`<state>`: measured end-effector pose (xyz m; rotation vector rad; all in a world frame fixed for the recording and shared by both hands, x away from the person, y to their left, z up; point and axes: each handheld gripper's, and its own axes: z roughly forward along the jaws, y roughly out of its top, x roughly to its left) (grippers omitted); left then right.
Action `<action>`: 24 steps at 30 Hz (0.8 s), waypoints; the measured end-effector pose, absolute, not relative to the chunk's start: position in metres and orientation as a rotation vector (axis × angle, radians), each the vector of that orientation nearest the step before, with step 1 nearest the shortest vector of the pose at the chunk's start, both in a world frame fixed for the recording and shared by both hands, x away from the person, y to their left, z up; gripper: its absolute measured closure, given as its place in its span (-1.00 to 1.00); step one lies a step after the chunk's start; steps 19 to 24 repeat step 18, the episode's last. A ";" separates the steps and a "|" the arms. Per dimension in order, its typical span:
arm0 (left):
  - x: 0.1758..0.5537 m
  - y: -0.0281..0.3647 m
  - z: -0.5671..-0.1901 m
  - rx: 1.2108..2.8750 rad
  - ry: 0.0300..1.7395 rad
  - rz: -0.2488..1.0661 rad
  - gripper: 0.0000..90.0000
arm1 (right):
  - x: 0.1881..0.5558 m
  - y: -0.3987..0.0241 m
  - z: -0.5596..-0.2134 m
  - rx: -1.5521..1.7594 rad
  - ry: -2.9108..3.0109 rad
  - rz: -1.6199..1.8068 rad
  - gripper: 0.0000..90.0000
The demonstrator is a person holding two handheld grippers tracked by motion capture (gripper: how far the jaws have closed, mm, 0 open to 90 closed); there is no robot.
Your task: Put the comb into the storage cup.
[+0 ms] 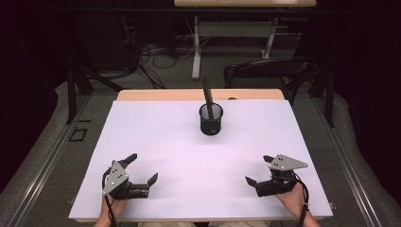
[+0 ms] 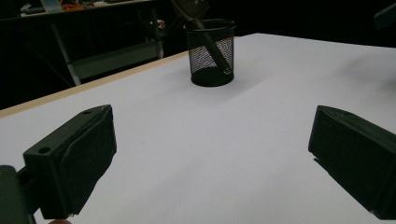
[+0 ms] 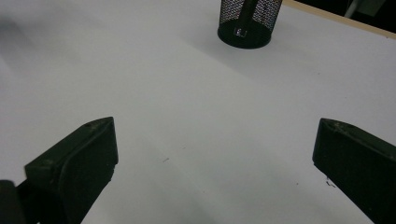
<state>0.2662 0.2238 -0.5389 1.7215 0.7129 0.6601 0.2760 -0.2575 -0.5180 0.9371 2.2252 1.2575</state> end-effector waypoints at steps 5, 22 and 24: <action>0.266 0.224 -0.539 1.721 0.714 0.662 -0.98 | 0.270 -0.260 -0.518 0.944 2.200 1.266 -1.00; 0.266 0.224 -0.538 1.720 0.711 0.668 -0.98 | 0.267 -0.263 -0.518 0.937 2.173 1.285 -1.00; 0.266 0.224 -0.538 1.720 0.711 0.668 -0.98 | 0.267 -0.263 -0.518 0.937 2.173 1.285 -1.00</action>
